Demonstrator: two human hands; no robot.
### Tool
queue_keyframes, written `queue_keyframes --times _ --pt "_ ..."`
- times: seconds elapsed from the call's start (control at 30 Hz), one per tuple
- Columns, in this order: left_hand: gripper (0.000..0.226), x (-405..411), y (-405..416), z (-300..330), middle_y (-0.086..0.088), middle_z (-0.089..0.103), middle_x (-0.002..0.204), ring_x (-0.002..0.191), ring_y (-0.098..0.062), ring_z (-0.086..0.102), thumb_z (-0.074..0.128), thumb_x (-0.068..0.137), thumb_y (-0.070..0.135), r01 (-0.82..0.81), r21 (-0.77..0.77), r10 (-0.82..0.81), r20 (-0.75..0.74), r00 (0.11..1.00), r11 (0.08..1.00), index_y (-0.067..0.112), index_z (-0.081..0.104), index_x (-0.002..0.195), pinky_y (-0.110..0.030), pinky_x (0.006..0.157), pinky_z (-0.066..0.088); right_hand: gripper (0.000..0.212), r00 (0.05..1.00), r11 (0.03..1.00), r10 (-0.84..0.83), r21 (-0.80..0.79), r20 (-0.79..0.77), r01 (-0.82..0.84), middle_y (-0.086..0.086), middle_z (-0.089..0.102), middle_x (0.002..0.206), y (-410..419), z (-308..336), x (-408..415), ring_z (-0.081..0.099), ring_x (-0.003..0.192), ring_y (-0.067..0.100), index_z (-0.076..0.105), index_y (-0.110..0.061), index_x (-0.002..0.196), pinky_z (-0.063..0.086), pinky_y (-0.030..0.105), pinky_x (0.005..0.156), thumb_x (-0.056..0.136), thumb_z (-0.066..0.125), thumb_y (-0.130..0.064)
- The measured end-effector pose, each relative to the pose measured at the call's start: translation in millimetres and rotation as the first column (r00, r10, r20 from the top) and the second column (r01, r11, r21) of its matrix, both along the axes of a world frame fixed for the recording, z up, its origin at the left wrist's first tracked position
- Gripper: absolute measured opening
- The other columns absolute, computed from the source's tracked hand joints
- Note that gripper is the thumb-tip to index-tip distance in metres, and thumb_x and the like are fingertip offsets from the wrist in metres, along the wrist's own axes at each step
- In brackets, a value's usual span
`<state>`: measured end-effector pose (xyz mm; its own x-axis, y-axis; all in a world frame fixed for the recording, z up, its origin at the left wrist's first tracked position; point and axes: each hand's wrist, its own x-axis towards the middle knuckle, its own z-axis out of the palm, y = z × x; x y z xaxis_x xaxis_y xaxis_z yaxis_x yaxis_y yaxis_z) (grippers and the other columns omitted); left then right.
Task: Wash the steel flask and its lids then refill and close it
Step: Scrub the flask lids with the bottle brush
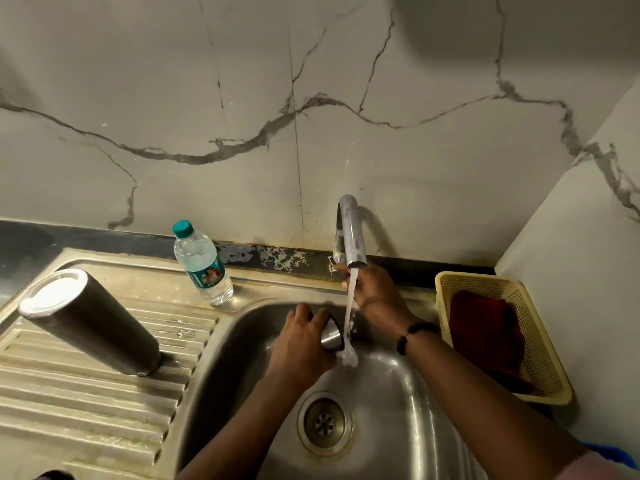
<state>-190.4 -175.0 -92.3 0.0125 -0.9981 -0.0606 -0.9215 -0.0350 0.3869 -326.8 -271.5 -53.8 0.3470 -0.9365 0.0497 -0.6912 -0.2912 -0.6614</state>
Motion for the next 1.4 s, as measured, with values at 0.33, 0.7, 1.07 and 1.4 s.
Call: queue_keyframes --times 0.33,0.7,1.07,1.4 --pt "0.077 -8.4 -2.1 11.6 -0.001 0.044 0.141 0.134 -0.020 0.039 0.079 0.078 0.040 -0.035 0.039 0.040 -0.111 0.993 0.999 0.029 0.036 0.141 -0.031 0.106 0.042 0.026 0.987 0.999 0.002 0.038 0.161 -0.008 0.009 0.068 0.114 -35.9 -9.8 16.3 0.065 0.104 0.021 0.065 -0.011 0.117 0.055 0.041 0.092 0.101 0.049 -0.024" --pt "0.073 4.4 0.7 16.2 0.000 0.040 0.134 0.126 -0.018 0.037 0.077 0.080 0.042 -0.065 0.003 0.065 -0.128 0.990 0.998 0.026 0.041 0.142 -0.020 0.098 0.032 0.014 0.933 0.915 -0.137 0.404 0.332 -0.009 -0.009 0.064 0.108 28.9 -12.6 6.0 0.060 0.098 0.003 0.061 -0.032 0.110 0.048 0.015 0.076 0.100 0.052 -0.027" --pt "0.064 10.0 29.7 47.2 0.013 0.064 0.106 0.098 -0.006 0.061 0.078 0.057 0.055 -0.131 -0.190 0.007 -0.544 0.839 0.973 0.032 0.055 0.112 -0.021 0.080 0.051 0.044 0.813 0.830 -0.050 0.477 0.580 -0.289 -0.006 0.066 0.120 85.5 25.4 -11.4 0.065 0.108 0.014 0.055 -0.033 0.123 0.058 0.035 0.089 0.083 0.072 -0.038" --pt "0.058 25.2 65.5 110.7 0.017 0.070 0.114 0.106 -0.005 0.067 0.088 0.067 0.037 -0.077 -0.303 -0.167 -0.699 0.695 0.950 0.031 0.061 0.117 -0.028 0.087 0.056 0.036 0.793 0.881 0.011 0.369 0.610 -0.296 0.002 0.071 0.106 115.6 95.6 -1.9 0.072 0.091 0.015 0.059 -0.023 0.115 0.060 0.033 0.078 0.085 0.072 -0.038"
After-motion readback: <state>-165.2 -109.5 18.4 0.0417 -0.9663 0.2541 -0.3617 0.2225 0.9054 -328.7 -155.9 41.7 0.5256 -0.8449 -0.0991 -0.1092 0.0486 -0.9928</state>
